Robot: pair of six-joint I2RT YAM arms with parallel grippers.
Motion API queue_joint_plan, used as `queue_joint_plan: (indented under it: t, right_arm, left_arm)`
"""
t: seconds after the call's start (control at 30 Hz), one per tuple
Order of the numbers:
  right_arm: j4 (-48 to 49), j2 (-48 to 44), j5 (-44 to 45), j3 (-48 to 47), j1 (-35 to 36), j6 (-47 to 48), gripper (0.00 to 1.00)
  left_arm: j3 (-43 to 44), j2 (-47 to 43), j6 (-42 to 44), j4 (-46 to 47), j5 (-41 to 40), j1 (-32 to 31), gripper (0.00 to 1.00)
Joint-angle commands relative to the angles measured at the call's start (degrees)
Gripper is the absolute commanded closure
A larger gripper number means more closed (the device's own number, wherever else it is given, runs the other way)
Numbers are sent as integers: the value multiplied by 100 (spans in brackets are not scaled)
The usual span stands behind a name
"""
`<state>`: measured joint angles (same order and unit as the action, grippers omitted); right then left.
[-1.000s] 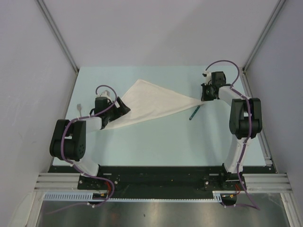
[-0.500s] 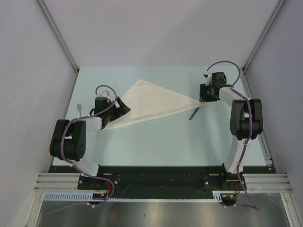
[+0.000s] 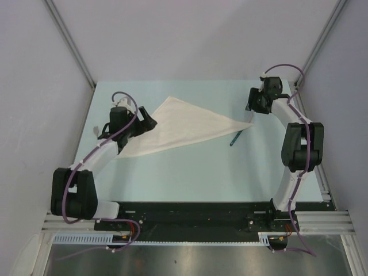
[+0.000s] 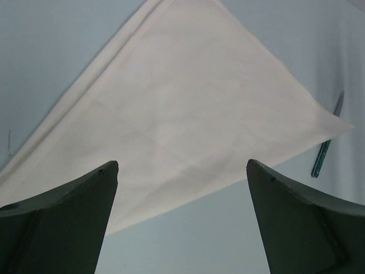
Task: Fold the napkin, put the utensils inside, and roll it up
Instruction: Fold the napkin
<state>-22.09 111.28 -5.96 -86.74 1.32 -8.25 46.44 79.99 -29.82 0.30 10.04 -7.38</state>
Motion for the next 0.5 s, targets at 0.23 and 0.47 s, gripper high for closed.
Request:
queue_joint_plan:
  t: [0.23, 0.47]
  right_arm:
    - [-709, 1114, 516, -1169, -18, -1135, 44]
    - [-1122, 1501, 885, -1521, 52, -1328, 45]
  left_arm:
    - [1156, -1002, 837, -1646, 533, 210, 0]
    - [1342, -1257, 1136, -1945, 587, 307, 0]
